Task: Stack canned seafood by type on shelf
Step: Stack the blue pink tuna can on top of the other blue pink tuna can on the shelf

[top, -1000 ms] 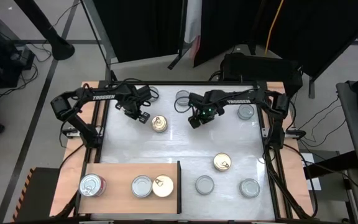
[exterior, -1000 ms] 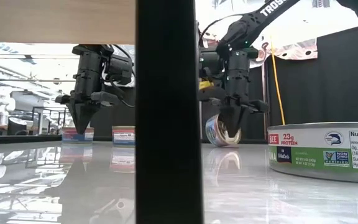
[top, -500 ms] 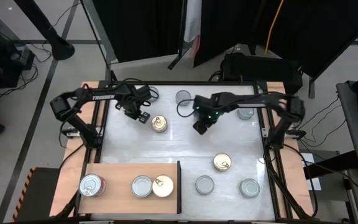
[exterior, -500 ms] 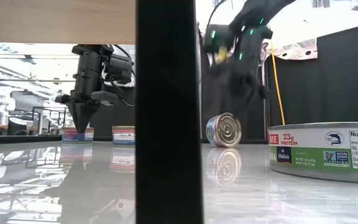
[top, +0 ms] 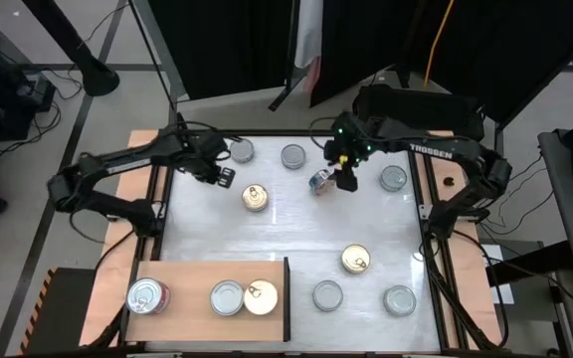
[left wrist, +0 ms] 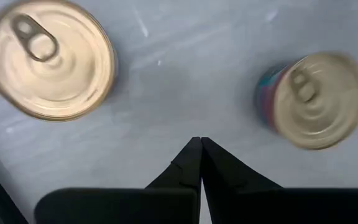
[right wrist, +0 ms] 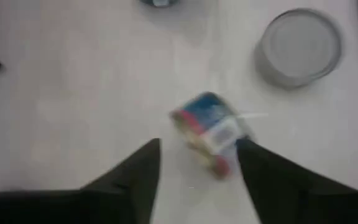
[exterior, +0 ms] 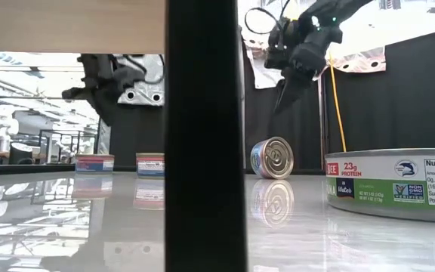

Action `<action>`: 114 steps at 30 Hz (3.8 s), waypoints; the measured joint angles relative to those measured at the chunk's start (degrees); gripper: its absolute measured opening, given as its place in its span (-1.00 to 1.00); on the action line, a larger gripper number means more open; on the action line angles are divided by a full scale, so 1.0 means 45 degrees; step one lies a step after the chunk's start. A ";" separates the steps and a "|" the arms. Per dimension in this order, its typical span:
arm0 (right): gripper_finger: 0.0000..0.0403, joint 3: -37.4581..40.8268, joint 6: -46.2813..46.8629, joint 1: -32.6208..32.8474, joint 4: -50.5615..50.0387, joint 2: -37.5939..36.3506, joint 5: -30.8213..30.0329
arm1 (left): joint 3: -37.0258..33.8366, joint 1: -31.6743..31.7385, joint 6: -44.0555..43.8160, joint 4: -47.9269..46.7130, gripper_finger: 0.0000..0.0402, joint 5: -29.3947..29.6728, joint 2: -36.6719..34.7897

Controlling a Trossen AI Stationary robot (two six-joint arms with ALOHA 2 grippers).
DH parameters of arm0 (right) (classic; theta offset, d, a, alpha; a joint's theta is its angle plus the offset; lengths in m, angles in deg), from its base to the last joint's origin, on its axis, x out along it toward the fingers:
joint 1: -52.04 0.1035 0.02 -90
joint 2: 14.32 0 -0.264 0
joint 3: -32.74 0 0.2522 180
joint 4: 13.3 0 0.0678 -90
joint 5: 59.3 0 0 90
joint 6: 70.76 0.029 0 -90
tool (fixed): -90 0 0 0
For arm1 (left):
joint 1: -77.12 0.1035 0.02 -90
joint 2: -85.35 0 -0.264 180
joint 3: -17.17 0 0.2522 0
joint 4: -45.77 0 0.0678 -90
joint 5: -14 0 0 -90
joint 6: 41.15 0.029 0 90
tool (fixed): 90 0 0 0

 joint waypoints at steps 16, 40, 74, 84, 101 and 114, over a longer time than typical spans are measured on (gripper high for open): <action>0.64 0.0000 -0.5198 -0.0438 0.1067 0.2704 -0.0166 | 0.0000 -0.0792 -0.1661 -0.0081 -0.95 0.0461 -0.1592; 0.49 0.0005 -0.3748 0.0364 0.2032 0.2952 -0.0357 | -0.0005 -0.0805 0.1017 0.3364 -0.95 -0.2376 -0.0063; -0.14 -0.0777 0.5542 0.1151 0.0599 -0.0062 0.2714 | 0.0840 -0.0648 0.0104 0.2571 -0.95 -0.2011 0.0140; -0.14 -0.0777 1.5436 0.5487 0.6079 -0.2245 0.2145 | 0.1497 0.0206 0.0603 0.2560 -0.95 -0.1919 0.0098; -0.13 -0.0777 2.2547 1.0508 1.4878 0.1522 -0.4022 | 0.2752 0.0616 0.1800 0.2489 -0.95 -0.2211 -0.0023; -0.12 -0.0781 2.4463 1.0943 1.5174 0.2634 -0.4145 | 0.3313 0.0618 0.3063 0.1306 -0.95 -0.2211 -0.0062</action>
